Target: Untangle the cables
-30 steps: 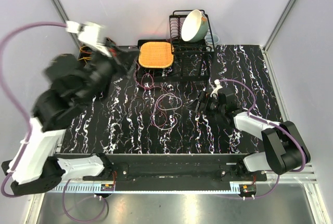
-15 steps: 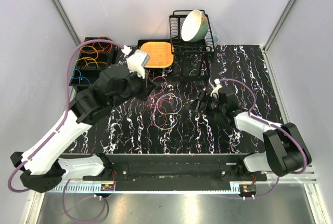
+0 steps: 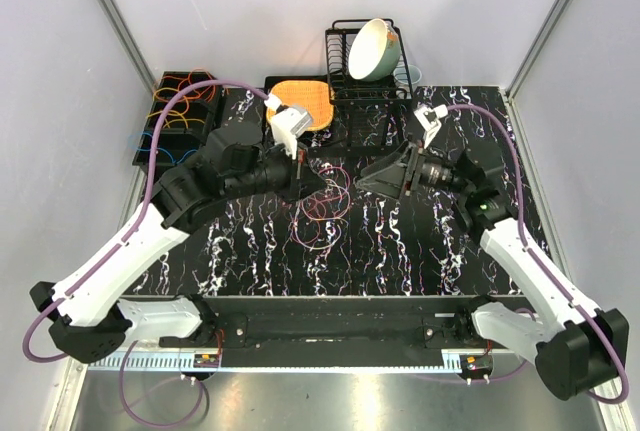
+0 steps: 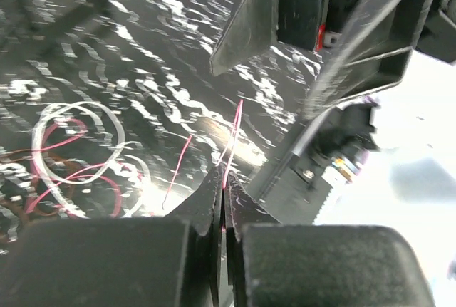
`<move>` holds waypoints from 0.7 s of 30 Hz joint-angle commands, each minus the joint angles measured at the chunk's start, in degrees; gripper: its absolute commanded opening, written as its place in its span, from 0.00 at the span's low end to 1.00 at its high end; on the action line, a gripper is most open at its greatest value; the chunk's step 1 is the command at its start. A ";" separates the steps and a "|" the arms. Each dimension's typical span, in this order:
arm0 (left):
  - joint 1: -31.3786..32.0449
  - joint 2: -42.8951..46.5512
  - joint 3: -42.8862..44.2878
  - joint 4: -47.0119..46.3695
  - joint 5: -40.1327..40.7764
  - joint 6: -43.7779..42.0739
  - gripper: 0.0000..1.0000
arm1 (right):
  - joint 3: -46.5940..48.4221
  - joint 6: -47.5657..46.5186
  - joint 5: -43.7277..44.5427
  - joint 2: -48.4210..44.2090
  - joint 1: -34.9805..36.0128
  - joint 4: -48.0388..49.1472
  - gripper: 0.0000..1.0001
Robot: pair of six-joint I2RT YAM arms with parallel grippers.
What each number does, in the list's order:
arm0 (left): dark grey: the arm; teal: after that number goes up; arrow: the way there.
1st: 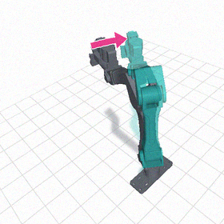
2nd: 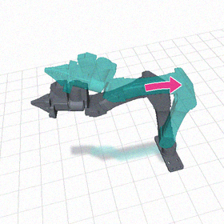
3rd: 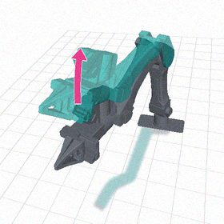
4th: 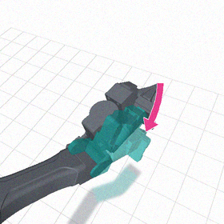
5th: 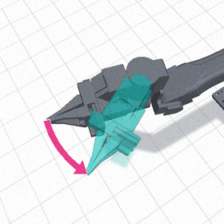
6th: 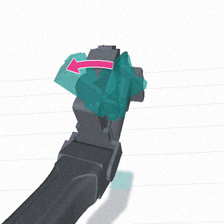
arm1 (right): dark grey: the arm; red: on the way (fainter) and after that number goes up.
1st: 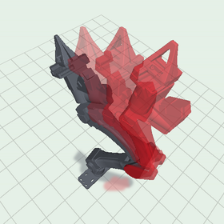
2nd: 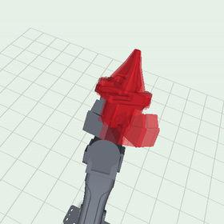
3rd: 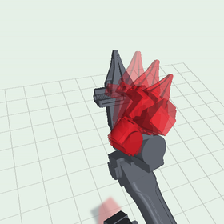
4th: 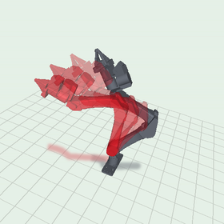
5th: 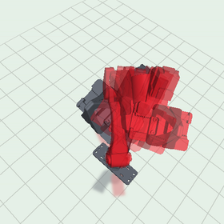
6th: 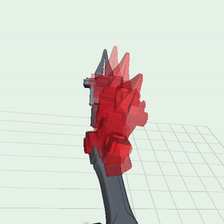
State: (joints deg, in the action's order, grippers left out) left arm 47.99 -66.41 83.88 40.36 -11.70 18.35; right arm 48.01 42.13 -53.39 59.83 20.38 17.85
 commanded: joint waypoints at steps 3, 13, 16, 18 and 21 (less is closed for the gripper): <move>-1.49 0.32 3.31 -3.27 -12.63 2.30 0.00 | 5.42 2.87 -11.65 -1.21 -0.17 2.55 0.86; -1.49 -1.70 2.08 -5.73 -19.76 5.12 0.00 | 9.64 2.61 -15.08 2.04 2.11 1.93 0.72; -1.49 -2.93 2.26 -6.26 -19.94 5.91 0.00 | 10.35 0.95 -14.56 2.74 3.52 0.27 0.56; -1.49 -3.63 2.61 -7.04 -20.72 6.26 0.00 | 11.05 -0.46 -13.33 2.83 3.96 -2.45 0.42; -1.58 -5.74 3.13 -8.10 -20.82 7.05 0.07 | 12.19 -1.00 -11.66 2.39 4.05 -2.91 0.00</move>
State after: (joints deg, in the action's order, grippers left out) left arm 46.57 -70.39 84.55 36.67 -29.87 23.88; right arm 56.34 42.98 -66.57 62.85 23.88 15.81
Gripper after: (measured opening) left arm 0.005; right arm 0.272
